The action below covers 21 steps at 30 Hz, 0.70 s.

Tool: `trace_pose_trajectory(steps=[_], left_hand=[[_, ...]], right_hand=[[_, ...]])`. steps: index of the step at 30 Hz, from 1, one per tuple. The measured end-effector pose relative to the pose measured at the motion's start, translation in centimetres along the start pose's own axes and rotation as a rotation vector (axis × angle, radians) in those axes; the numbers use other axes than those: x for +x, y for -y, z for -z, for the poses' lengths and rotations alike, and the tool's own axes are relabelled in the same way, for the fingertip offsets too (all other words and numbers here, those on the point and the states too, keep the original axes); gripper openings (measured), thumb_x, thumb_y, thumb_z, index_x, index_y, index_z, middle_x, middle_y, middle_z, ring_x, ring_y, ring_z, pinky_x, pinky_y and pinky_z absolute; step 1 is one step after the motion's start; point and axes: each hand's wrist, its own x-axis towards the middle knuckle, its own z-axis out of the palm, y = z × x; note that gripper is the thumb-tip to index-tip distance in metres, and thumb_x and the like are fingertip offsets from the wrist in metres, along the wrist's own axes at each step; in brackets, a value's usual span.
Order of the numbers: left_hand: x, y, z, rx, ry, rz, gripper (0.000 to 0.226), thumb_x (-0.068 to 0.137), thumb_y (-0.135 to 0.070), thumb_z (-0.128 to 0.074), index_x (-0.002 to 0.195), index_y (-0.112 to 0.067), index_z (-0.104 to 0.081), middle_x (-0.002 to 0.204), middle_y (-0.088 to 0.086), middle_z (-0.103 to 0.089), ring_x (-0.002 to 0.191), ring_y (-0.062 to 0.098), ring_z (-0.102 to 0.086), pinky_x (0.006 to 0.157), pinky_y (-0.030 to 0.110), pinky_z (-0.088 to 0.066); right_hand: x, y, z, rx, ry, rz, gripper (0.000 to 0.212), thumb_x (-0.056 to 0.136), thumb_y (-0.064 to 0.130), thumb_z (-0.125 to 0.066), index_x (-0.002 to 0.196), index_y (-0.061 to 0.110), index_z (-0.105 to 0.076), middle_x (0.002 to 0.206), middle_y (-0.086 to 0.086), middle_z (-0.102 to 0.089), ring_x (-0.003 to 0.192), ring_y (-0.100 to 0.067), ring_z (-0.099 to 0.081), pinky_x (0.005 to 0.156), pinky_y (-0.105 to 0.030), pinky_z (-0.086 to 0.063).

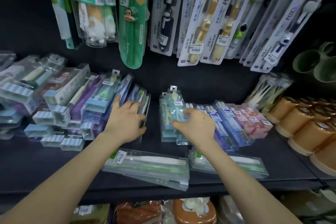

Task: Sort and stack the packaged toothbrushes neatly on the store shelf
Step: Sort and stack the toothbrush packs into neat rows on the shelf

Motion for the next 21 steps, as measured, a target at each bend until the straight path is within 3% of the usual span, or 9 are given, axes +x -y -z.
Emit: trace_pose_trajectory(steps=[8, 13, 15, 18, 21], left_hand=[[0.0, -0.1, 0.0, -0.012, -0.015, 0.005, 0.04, 0.086, -0.061, -0.046, 0.118, -0.042, -0.062, 0.151, -0.005, -0.033, 0.141, 0.016, -0.02, 0.11, 0.053, 0.014], [-0.1, 0.0, 0.0, -0.01, -0.019, -0.006, 0.042, 0.087, -0.062, -0.045, 0.12, -0.042, -0.061, 0.151, -0.005, -0.032, 0.142, 0.016, -0.02, 0.111, 0.053, 0.012], [-0.1, 0.0, 0.1, -0.015, -0.032, -0.01, 0.042, 0.087, -0.062, -0.045, 0.119, -0.042, -0.061, 0.151, -0.005, -0.032, 0.142, 0.015, -0.02, 0.111, 0.053, 0.01], [-0.2, -0.1, 0.3, -0.016, -0.031, -0.01, 0.043, 0.087, -0.063, -0.045, 0.119, -0.04, -0.062, 0.152, -0.005, -0.032, 0.141, 0.015, -0.023, 0.112, 0.052, 0.009], [-0.5, 0.7, 0.5, -0.039, -0.084, 0.042, 0.04, 0.087, -0.058, -0.047, 0.118, -0.039, -0.063, 0.148, -0.004, -0.04, 0.136, 0.016, -0.035, 0.113, 0.049, 0.005]], right_hand=[[1.6, 0.6, -2.2, -0.049, -0.001, 0.067, 0.044, 0.079, 0.05, -0.063, 0.106, 0.016, -0.067, 0.09, -0.002, -0.07, 0.089, -0.022, -0.064, 0.062, -0.025, -0.035], [1.5, 0.8, -1.8, -0.299, -0.062, 0.166, 0.057, 0.083, 0.071, -0.047, 0.106, 0.024, -0.067, 0.102, -0.002, -0.066, 0.1, -0.023, -0.057, 0.065, -0.028, -0.036], [0.4, 1.4, -1.7, -0.184, -0.092, 0.246, 0.048, 0.09, 0.061, -0.047, 0.109, 0.023, -0.068, 0.102, -0.004, -0.066, 0.101, -0.025, -0.057, 0.069, -0.031, -0.039], [-1.6, 3.1, -2.6, 0.242, 0.139, 0.299, 0.029, 0.098, 0.029, -0.048, 0.116, 0.013, -0.065, 0.1, -0.008, -0.069, 0.095, -0.026, -0.063, 0.075, -0.031, -0.044], [-2.6, 4.4, -4.2, 0.342, 0.282, 0.29, 0.031, 0.096, 0.01, -0.043, 0.123, 0.003, -0.057, 0.108, -0.016, -0.066, 0.099, -0.031, -0.061, 0.08, -0.034, -0.047]])
